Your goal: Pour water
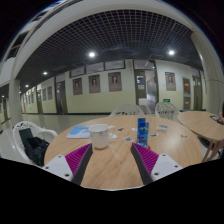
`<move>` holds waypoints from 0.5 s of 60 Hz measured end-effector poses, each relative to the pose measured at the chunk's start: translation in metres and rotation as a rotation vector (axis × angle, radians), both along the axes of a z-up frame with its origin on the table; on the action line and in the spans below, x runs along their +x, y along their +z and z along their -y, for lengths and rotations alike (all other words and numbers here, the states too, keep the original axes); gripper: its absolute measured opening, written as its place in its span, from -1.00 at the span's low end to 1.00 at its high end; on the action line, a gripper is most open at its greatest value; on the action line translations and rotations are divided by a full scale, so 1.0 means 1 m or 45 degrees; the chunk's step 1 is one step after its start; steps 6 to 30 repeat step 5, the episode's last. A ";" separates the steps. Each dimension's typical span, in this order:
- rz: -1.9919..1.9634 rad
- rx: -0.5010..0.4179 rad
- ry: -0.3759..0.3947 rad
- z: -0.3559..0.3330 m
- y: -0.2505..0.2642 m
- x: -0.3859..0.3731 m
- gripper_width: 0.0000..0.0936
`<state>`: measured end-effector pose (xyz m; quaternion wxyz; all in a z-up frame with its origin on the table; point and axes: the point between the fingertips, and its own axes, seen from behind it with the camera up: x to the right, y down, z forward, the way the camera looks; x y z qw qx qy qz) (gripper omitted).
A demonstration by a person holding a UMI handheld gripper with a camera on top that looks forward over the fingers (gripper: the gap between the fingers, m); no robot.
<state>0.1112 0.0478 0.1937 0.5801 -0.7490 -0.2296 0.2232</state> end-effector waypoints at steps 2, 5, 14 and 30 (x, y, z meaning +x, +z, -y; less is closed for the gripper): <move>-0.004 0.010 0.012 -0.005 -0.016 -0.015 0.79; -0.009 0.025 0.034 0.001 -0.015 -0.018 0.79; -0.009 0.025 0.034 0.001 -0.015 -0.018 0.79; -0.009 0.025 0.034 0.001 -0.015 -0.018 0.79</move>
